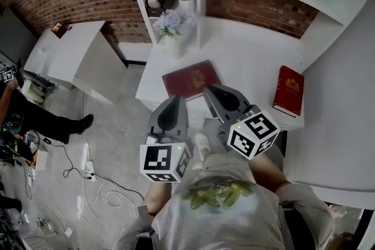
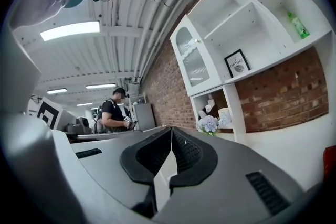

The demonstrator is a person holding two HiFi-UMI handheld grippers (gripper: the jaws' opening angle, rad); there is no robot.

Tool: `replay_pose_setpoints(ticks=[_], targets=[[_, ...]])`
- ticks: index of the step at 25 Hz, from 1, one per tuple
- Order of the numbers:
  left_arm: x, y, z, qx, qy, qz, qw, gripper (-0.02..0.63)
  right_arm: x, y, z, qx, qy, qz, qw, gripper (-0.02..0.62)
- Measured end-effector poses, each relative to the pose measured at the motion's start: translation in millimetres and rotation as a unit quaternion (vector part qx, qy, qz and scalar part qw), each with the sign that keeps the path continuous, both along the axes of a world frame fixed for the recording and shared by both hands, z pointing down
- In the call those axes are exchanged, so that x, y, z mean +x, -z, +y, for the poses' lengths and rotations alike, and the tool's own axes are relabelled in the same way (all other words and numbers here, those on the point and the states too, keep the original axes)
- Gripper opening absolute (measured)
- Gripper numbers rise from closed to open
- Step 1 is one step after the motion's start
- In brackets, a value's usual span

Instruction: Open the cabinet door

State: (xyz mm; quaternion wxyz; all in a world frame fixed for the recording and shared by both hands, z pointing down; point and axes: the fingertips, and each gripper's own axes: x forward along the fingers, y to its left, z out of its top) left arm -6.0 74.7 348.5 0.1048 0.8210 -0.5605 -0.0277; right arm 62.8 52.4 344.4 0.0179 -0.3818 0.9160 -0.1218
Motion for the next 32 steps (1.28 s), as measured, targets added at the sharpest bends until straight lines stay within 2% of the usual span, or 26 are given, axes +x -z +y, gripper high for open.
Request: replay_pose_setpoints(ticks=[3,10,17,20,23,32], targets=[[-1.4,6.5,-22.4,0.003,-0.003,0.001,1.0000,0.009,1.0,4.6,-25.1,0.000,0.007,0.004,1.000,0.023],[-8.1,16.3,-68.7,0.004,-0.003,-0.004,1.0000,0.009,7.5,20.9,-91.5,0.036,-0.003,0.021,0.999,0.025],[-29.6,13.3,-99.6,-0.003,0.022,-0.021,0.9995,0.009,0.2,32.4,-148.8,0.033,0.010,0.003,0.999,0.028],[-37.0,9.6,-109.4,-0.012,0.033,-0.025,0.9991,0.009,-6.7,36.8,-166.1,0.044,0.025,0.019,0.999,0.094],[-40.0,7.0,-119.1,-0.017,0.040,-0.024,0.9988,0.009,-9.1,43.6,-184.0,0.056,0.033,0.020,0.998,0.095],[-36.2,-0.2,-146.8,-0.019,0.045,-0.025,0.9985,0.009,0.2,61.4,-241.8,0.089,0.013,0.031,0.995,0.095]])
